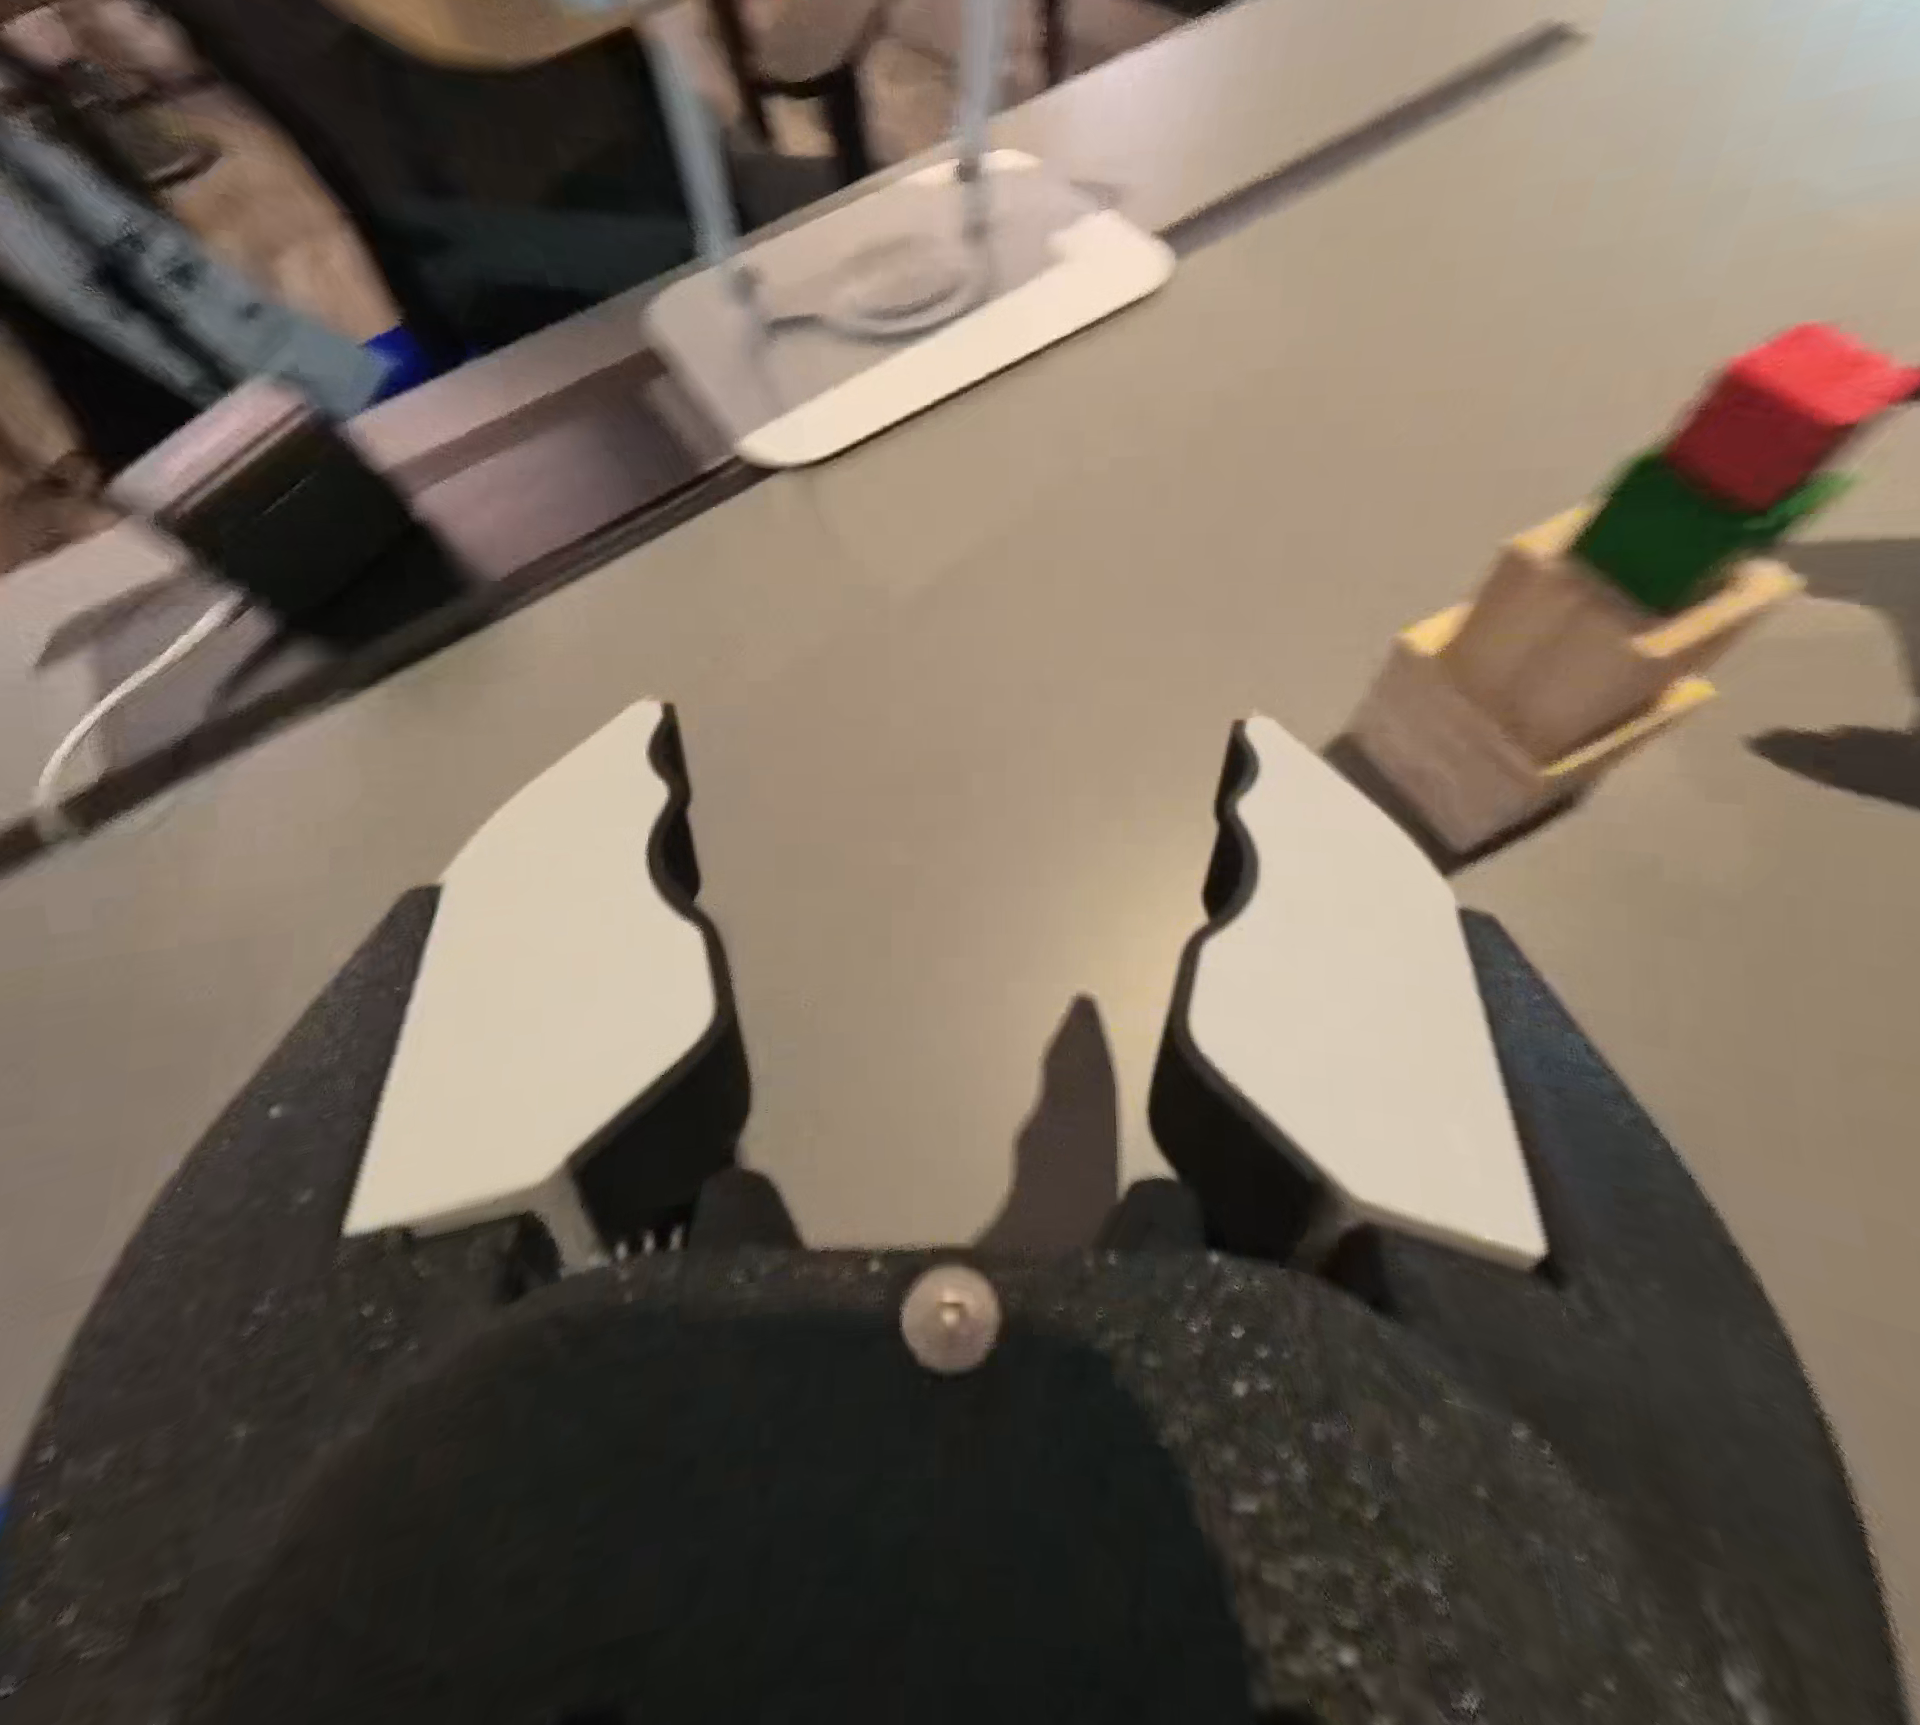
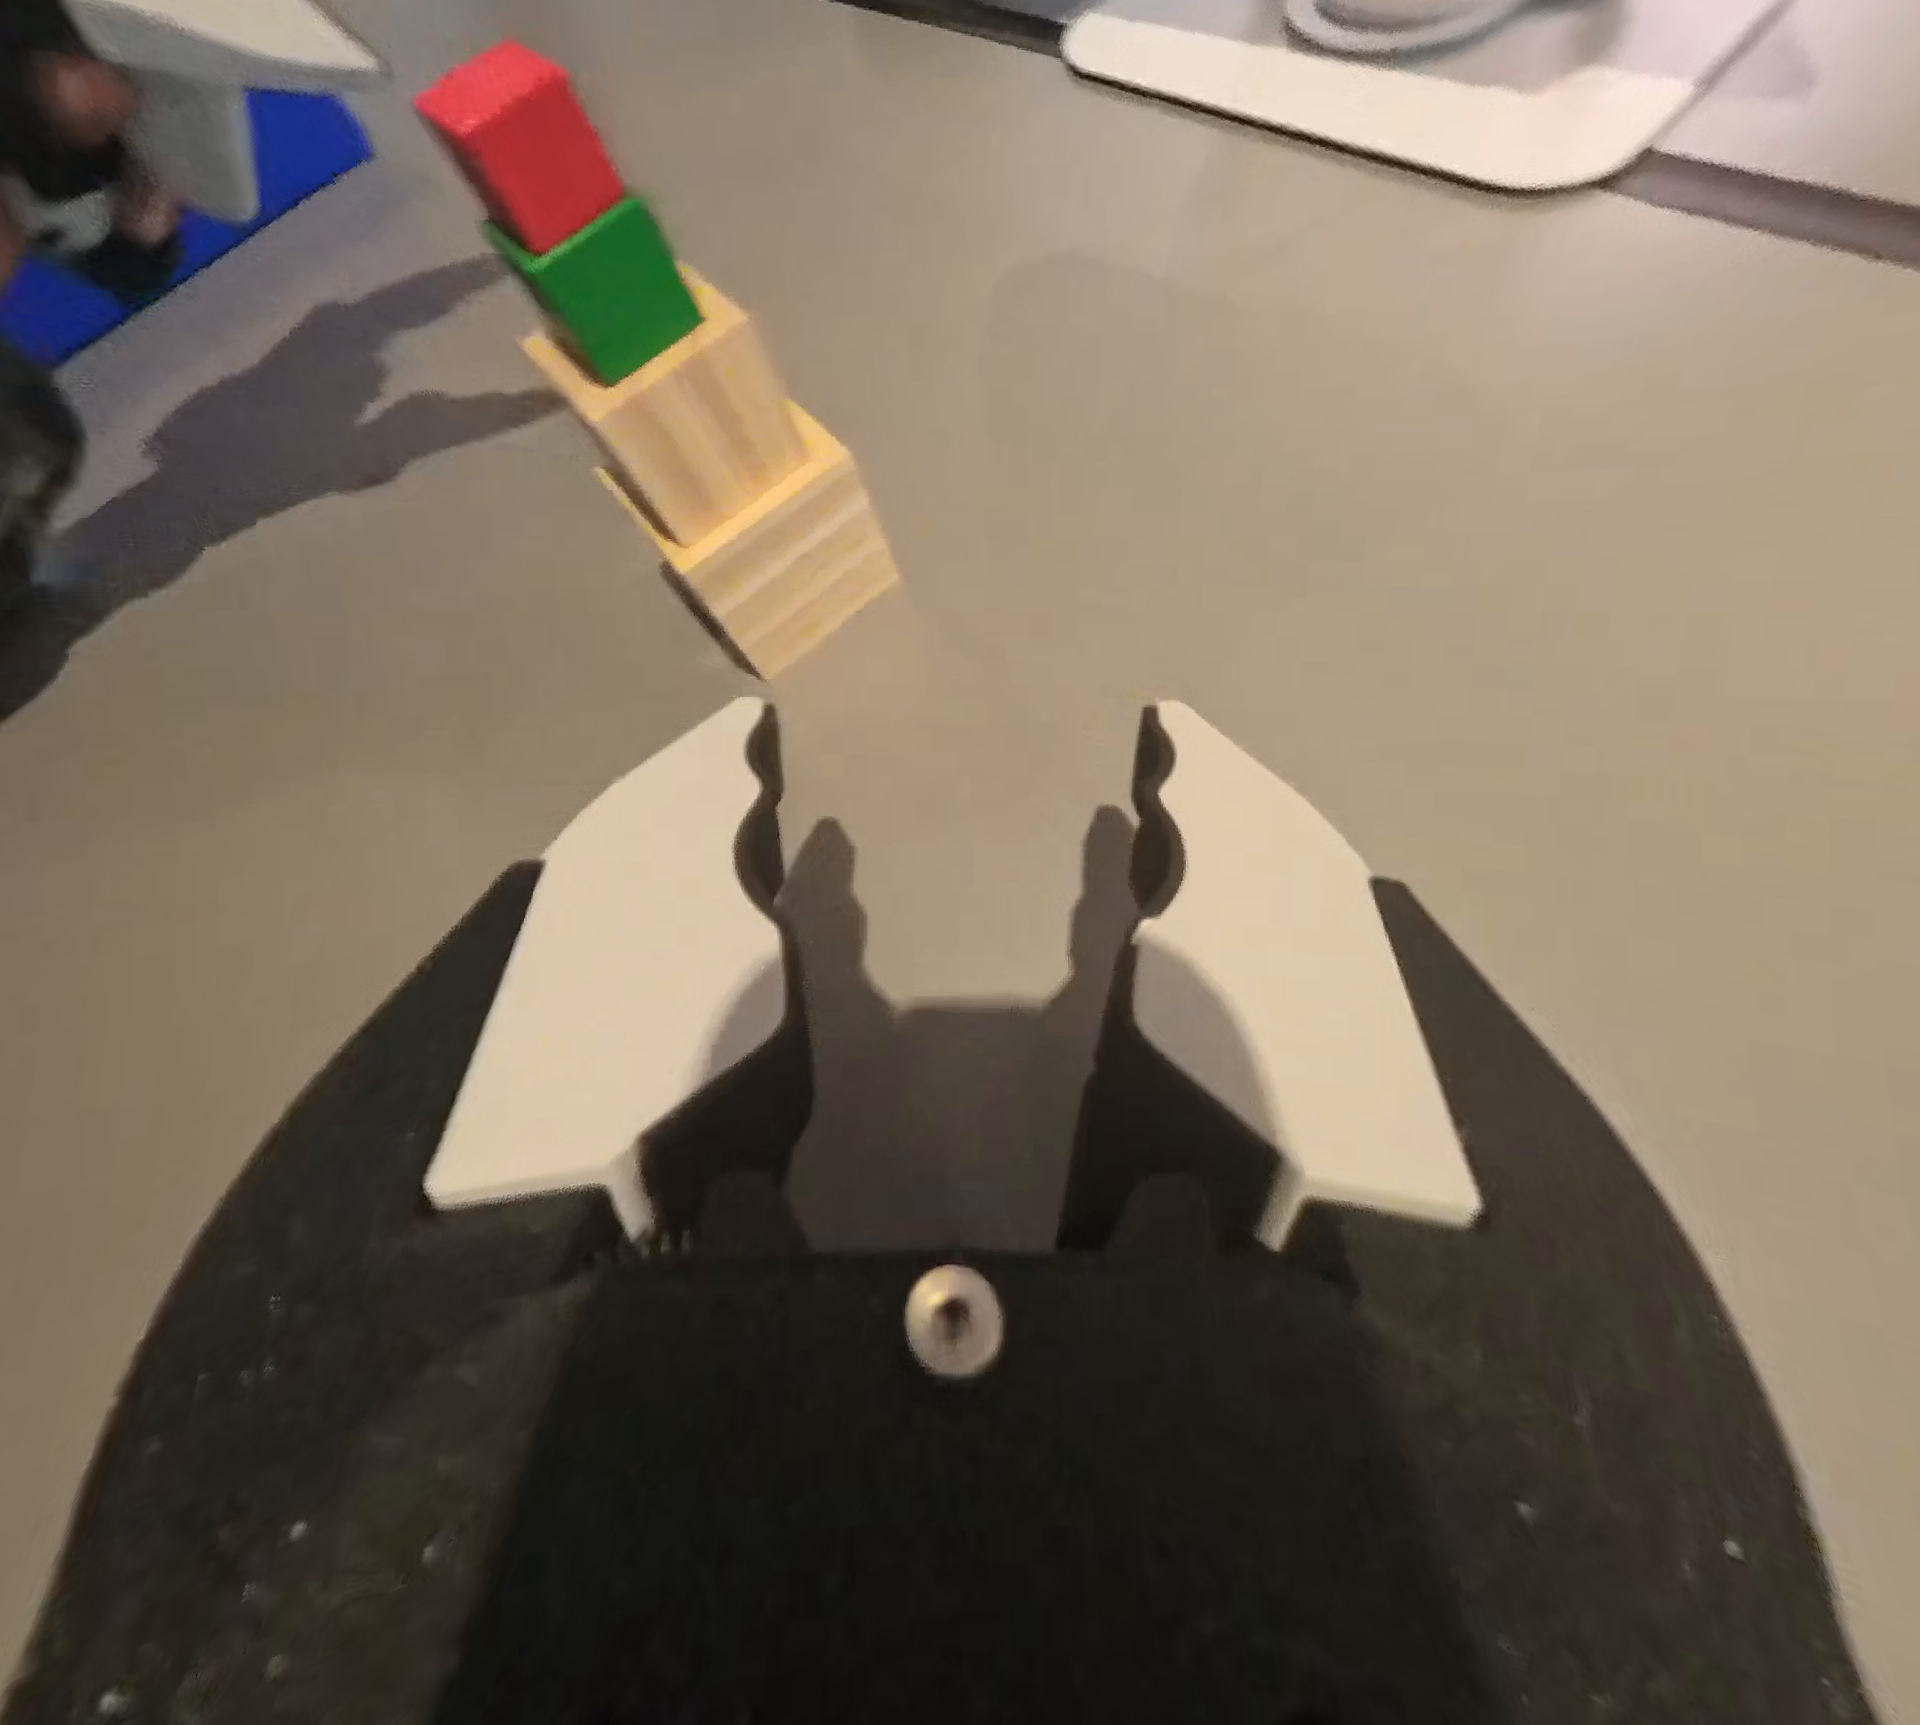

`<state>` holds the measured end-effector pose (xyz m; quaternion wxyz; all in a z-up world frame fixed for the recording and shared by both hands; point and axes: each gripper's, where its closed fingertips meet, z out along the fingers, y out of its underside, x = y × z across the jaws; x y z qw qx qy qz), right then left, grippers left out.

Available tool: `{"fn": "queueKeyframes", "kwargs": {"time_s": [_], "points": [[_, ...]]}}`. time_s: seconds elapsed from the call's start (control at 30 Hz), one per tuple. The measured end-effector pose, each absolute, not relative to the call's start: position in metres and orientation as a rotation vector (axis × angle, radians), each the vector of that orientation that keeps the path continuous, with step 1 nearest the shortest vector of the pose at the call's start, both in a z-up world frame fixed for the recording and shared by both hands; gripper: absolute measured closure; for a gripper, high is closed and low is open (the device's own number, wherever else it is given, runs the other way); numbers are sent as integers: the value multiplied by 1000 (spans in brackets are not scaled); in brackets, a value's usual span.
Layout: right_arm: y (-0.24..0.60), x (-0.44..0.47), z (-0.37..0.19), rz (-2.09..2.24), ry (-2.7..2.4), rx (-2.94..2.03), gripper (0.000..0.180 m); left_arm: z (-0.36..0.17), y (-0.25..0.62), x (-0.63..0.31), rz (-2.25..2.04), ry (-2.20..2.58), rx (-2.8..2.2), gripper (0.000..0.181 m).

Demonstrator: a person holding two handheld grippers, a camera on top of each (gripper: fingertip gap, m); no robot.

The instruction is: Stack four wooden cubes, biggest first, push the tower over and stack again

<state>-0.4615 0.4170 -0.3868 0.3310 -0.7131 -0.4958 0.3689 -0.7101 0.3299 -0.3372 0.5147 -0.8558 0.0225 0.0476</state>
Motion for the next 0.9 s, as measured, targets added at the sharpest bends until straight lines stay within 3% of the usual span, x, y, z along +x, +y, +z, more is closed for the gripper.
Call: {"fn": "queueKeyframes", "kwargs": {"time_s": [0.03, 0.3, 0.53, 0.6, 0.7, 0.9], "points": [[421, -458, -386, 929, -1260, -1912, 115, -344, 322, -725, 162, -21, -2053, 82], [440, -431, -365, 673, -1068, -2139, 118, -390, 281, -783, 249, -317, -2101, 58], [438, -419, -382, 505, -1056, -2391, 119, -396, 275, -789, 208, -353, -2089, 58], [436, -424, -383, 514, -1056, -2413, 130, -395, 275, -788, 208, -344, -2084, 58], [423, -442, -380, 636, -1099, -2439, 180, -395, 276, -786, 210, -330, -2090, 58], [410, -473, -384, 703, -1025, -2593, 180, -395, 274, -789, 206, -332, -2090, 60]]}}
